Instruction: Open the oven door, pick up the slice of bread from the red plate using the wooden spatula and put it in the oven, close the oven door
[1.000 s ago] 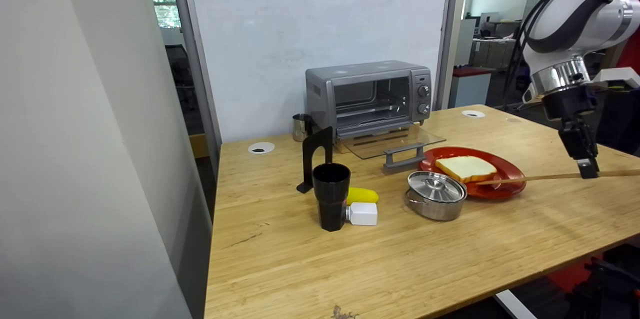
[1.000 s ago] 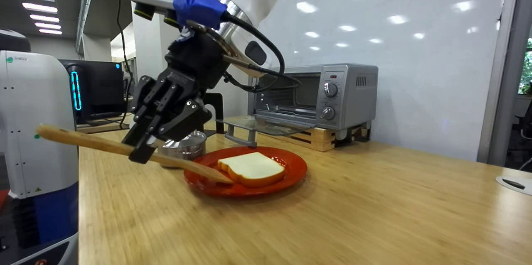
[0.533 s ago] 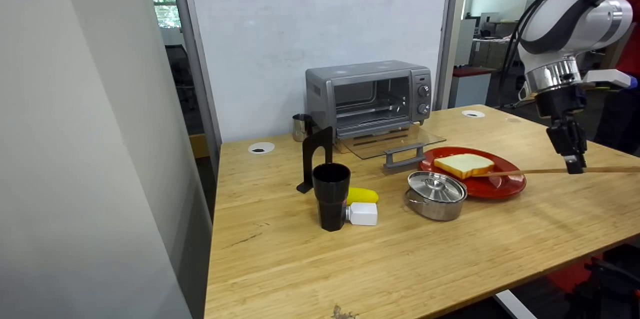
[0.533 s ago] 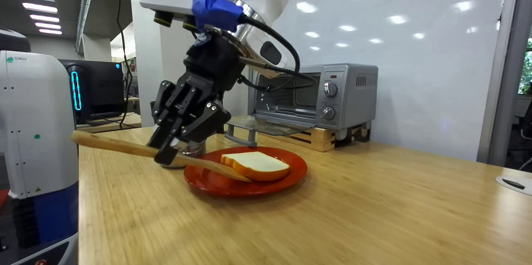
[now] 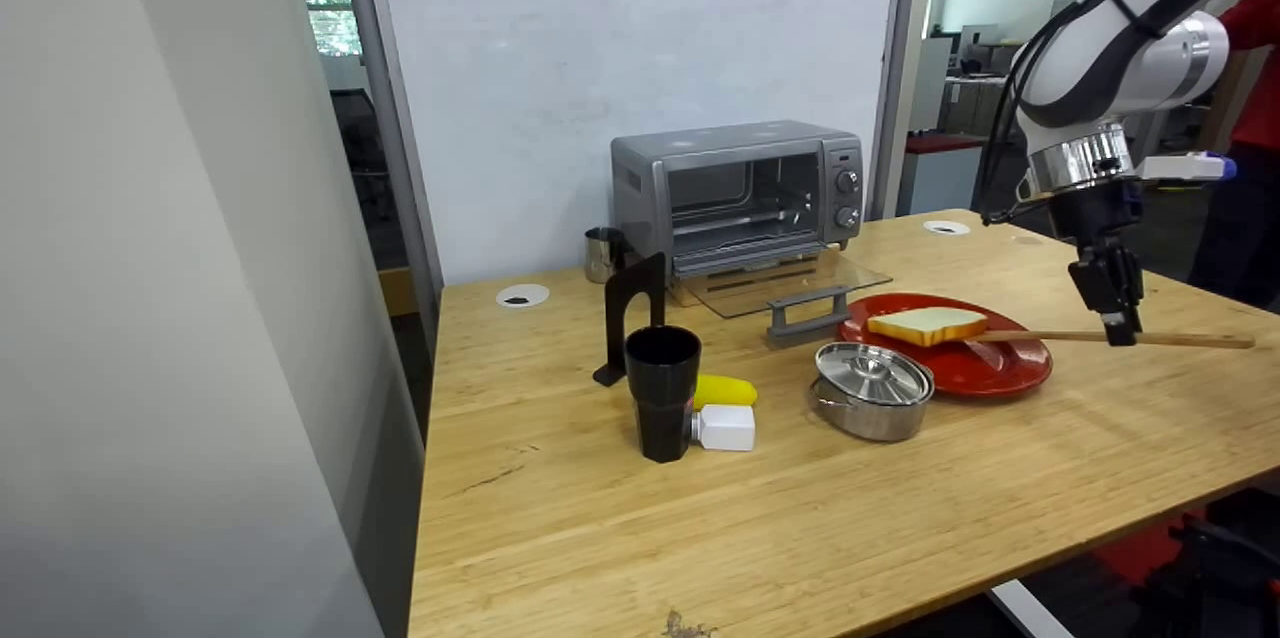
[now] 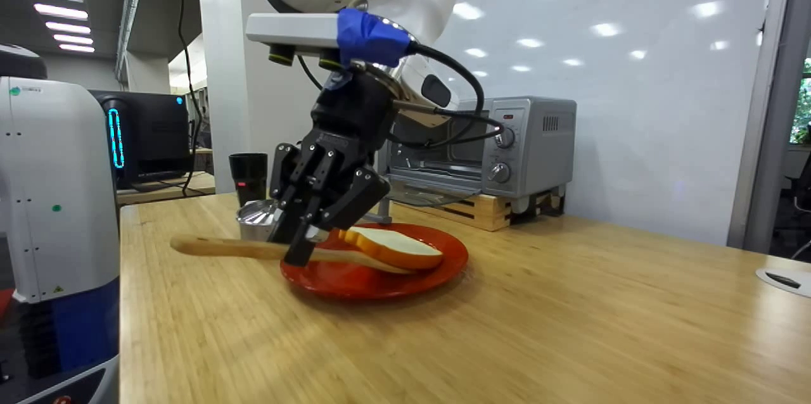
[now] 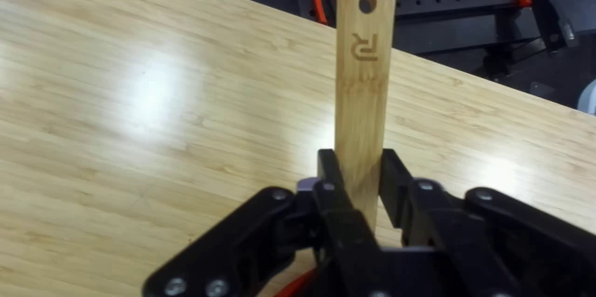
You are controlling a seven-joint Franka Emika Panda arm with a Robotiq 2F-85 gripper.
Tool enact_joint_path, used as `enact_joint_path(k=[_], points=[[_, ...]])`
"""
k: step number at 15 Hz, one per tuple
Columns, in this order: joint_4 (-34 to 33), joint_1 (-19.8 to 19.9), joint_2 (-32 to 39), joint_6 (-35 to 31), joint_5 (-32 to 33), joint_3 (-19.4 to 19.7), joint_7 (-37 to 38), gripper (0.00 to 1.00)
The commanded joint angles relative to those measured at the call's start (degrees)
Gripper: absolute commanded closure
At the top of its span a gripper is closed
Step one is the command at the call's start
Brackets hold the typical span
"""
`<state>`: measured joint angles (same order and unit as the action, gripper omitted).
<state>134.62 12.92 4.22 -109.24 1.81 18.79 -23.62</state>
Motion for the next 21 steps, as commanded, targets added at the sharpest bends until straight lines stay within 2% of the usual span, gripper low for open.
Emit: enact_joint_path(k=[1,6,12,21], points=[[-1.5,0.94,4.24,-3.39,5.27,-1.89,0.35,0.94],[-0.79,0.24,6.21,-6.69,12.45,-3.66,1.18,0.94],[1.43,-0.82,3.18,-7.76,20.03,-5.53,2.19,0.94],[4.92,0.49,3.27,-20.28,24.97,-4.14,7.66,0.94]])
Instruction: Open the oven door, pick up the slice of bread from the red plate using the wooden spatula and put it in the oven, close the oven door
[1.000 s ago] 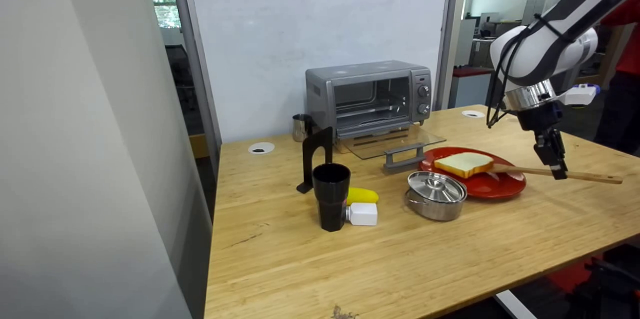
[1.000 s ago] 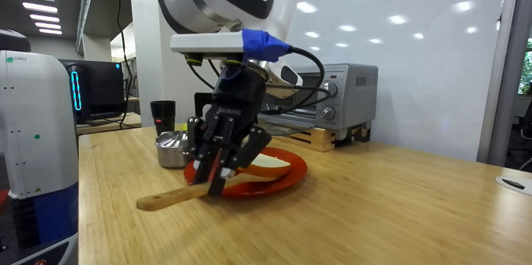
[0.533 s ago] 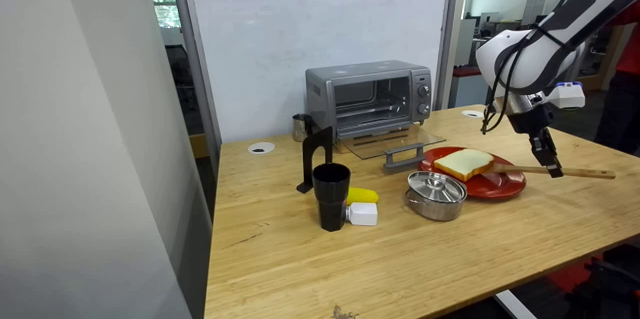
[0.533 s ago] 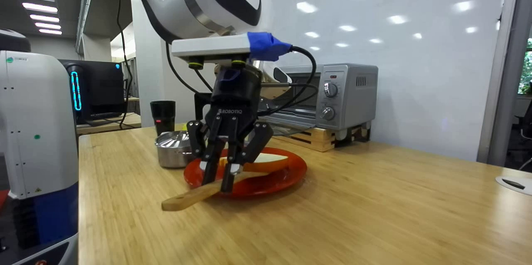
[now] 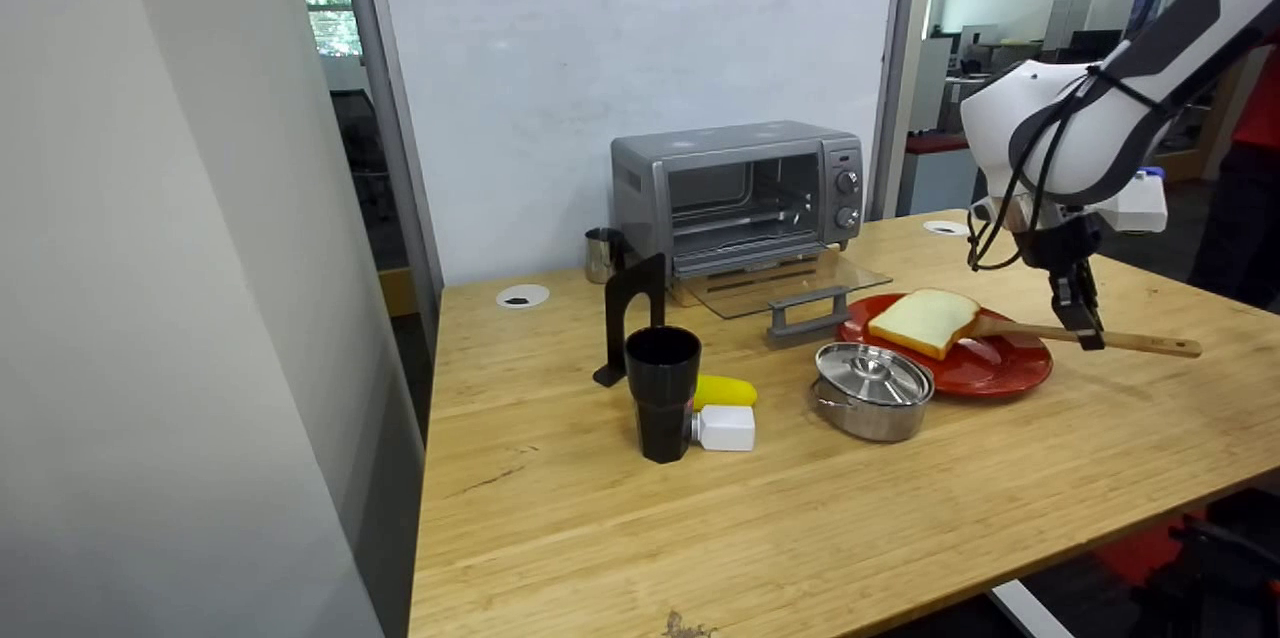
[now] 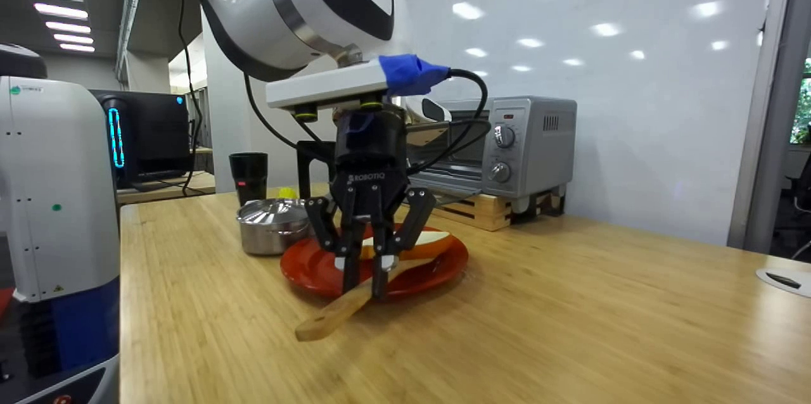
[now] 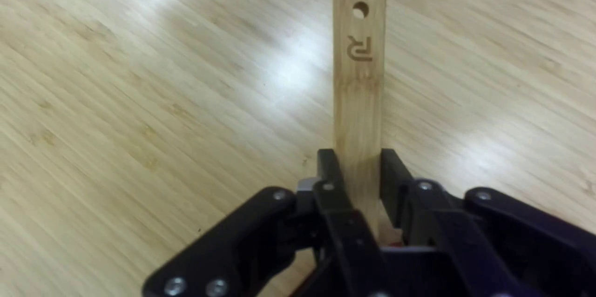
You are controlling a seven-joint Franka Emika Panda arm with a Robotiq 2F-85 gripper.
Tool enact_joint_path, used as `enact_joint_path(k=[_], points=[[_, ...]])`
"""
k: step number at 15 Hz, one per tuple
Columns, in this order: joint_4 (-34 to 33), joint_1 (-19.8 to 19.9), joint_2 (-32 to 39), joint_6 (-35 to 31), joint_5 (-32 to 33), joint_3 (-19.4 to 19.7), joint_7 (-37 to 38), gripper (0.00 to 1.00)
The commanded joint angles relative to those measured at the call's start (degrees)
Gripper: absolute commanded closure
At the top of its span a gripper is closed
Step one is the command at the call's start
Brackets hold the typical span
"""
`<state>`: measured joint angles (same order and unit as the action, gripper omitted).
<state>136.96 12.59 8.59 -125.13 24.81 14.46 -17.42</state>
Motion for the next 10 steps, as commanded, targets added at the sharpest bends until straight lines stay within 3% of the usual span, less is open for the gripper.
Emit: enact_joint_path(k=[1,10], points=[[3.09,0.87,-1.17,-5.51,2.18,0.3,1.62,0.94],[7.69,1.42,-4.71,-10.26,-1.97,0.06,-3.82,0.94]])
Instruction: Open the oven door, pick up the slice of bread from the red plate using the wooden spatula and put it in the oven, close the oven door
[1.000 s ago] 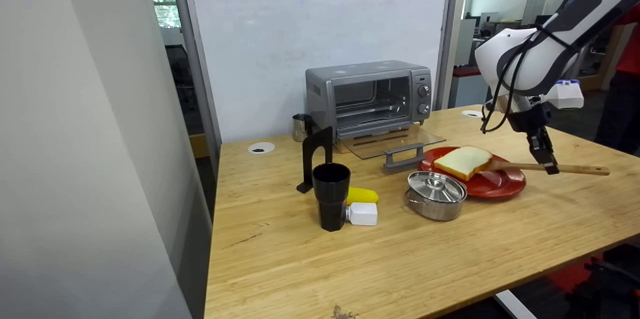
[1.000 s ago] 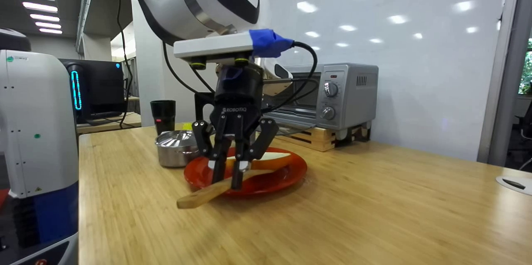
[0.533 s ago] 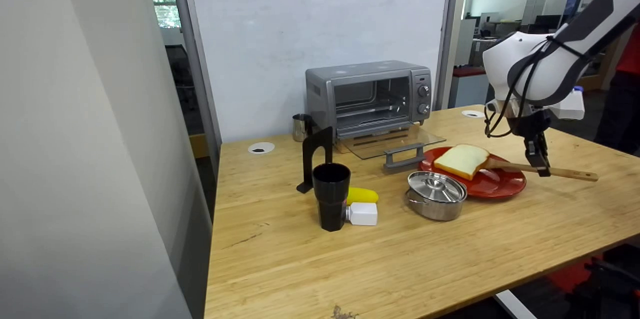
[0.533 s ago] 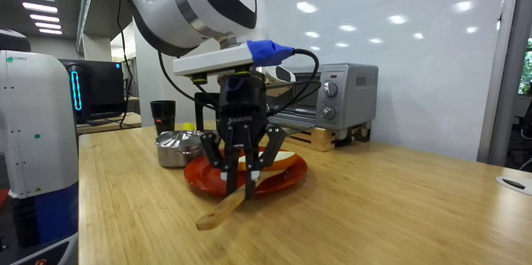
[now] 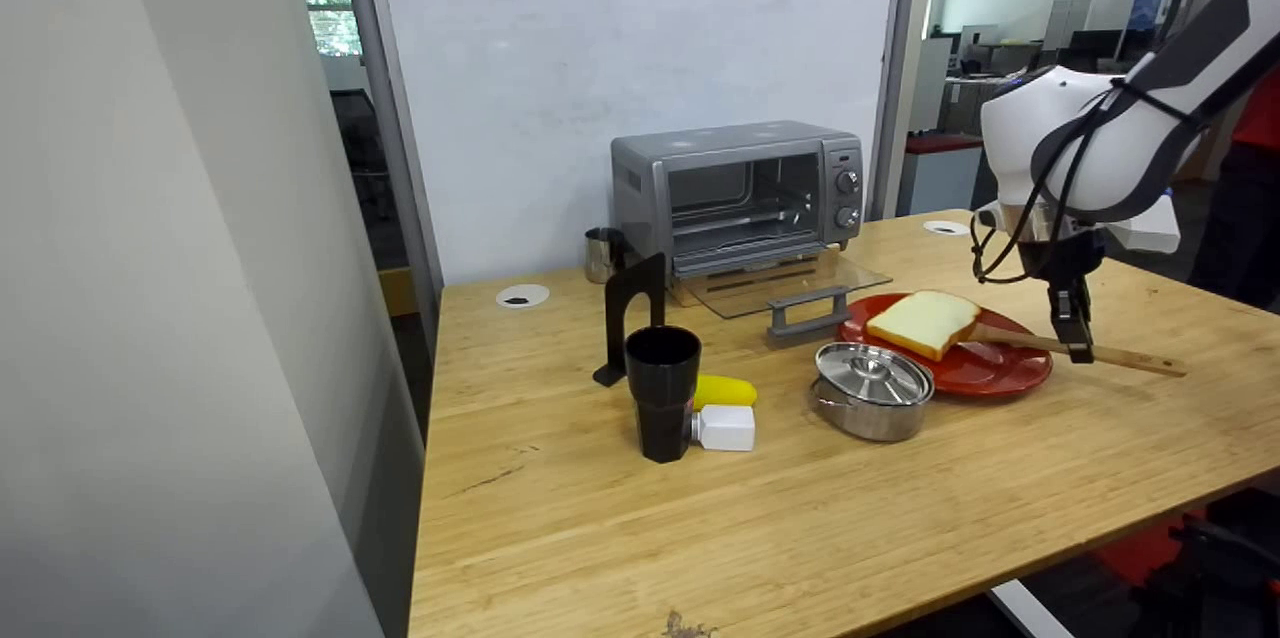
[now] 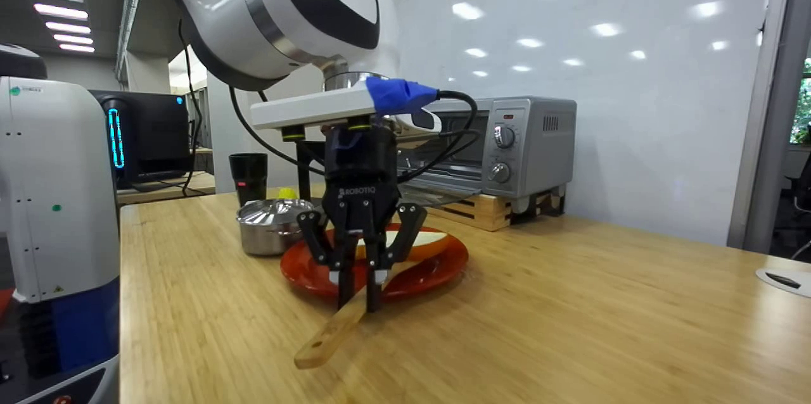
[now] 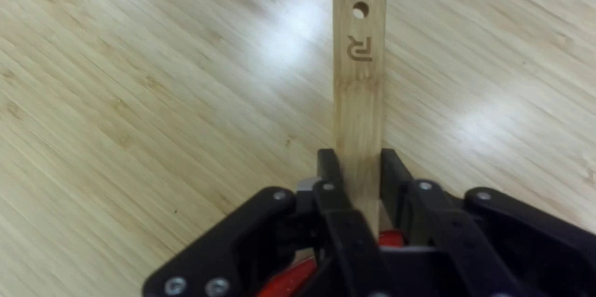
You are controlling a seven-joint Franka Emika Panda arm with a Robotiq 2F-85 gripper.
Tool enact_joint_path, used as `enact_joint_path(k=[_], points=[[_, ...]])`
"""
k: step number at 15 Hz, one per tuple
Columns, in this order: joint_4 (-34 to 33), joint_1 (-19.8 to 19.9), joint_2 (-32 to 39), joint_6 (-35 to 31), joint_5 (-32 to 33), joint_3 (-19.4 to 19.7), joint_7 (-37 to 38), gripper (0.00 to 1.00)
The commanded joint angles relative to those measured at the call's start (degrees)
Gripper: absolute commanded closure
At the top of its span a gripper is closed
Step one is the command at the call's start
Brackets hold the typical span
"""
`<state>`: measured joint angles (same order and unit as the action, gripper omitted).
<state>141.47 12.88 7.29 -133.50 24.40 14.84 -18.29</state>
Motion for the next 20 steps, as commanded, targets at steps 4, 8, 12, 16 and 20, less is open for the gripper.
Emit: enact_joint_path(k=[4,8,12,16,20], points=[[5.76,1.06,-7.08,-1.99,-2.39,-0.1,-4.88,0.94],[8.25,0.89,-11.14,-1.22,-4.0,0.1,-7.39,0.94],[11.18,0.74,-15.42,-0.18,-5.67,0.51,-10.18,0.94],[14.54,0.71,-19.97,0.34,-6.29,1.16,-11.36,0.94],[14.97,0.49,-23.93,1.93,-7.72,2.05,-12.08,0.94]])
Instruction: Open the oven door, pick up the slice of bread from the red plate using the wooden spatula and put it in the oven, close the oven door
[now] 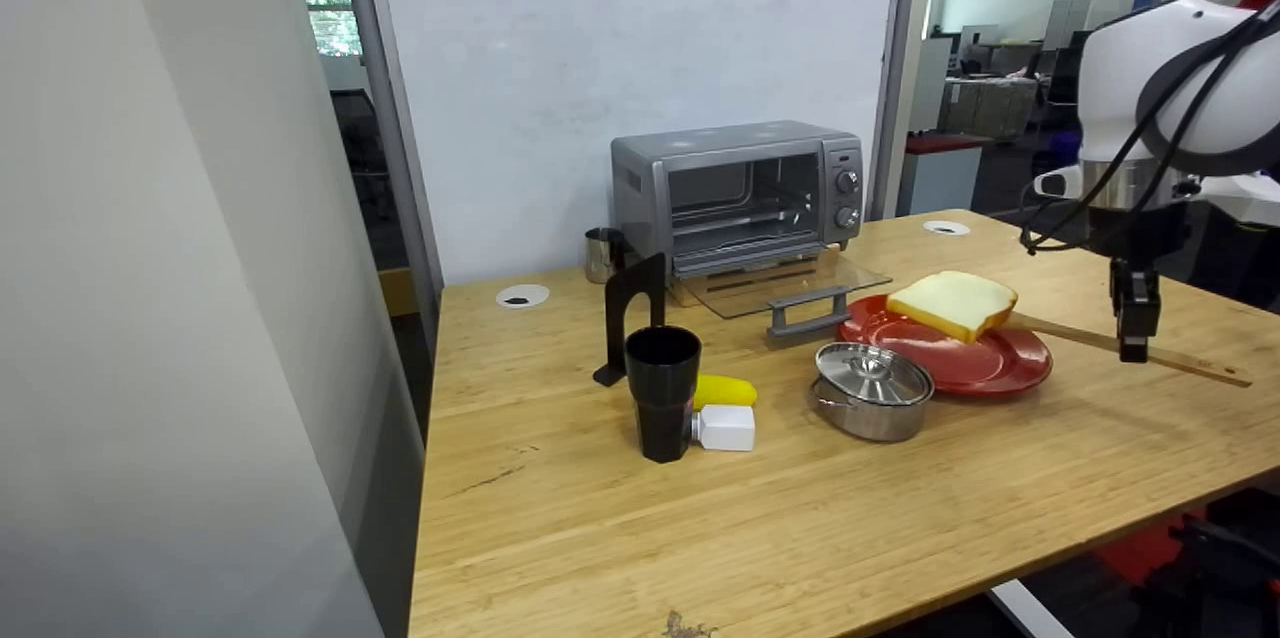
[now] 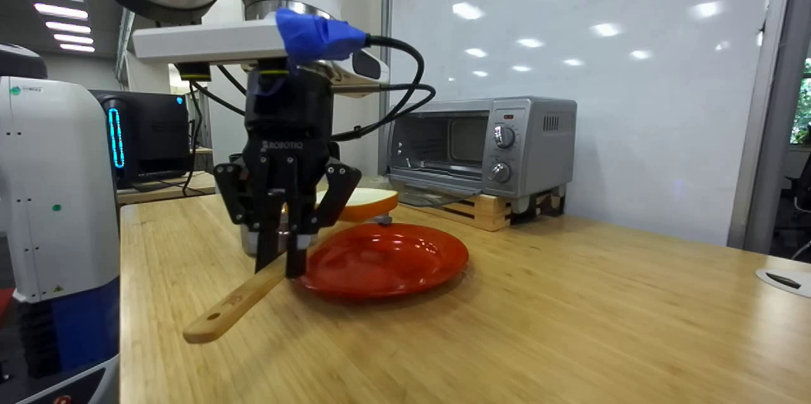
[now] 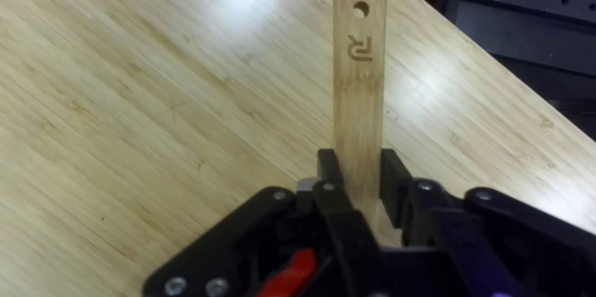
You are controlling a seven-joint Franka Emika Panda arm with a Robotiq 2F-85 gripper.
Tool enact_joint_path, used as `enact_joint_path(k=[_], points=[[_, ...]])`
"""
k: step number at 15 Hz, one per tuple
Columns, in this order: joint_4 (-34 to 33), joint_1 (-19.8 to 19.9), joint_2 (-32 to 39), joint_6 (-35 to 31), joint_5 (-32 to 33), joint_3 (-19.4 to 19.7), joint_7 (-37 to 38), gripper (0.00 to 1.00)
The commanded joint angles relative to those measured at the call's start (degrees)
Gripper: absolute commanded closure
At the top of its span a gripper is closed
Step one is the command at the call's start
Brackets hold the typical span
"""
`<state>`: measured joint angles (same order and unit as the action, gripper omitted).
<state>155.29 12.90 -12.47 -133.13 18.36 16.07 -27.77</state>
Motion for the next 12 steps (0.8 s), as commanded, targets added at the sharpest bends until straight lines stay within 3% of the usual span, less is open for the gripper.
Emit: enact_joint_path(k=[1,6,12], points=[[0.57,0.27,-4.85,2.56,-2.39,0.95,-2.81,0.94],[-3.28,-0.41,-6.14,6.13,-5.61,1.5,-2.99,0.94],[-13.41,-2.06,-2.36,11.76,-9.46,1.08,-2.62,0.94]])
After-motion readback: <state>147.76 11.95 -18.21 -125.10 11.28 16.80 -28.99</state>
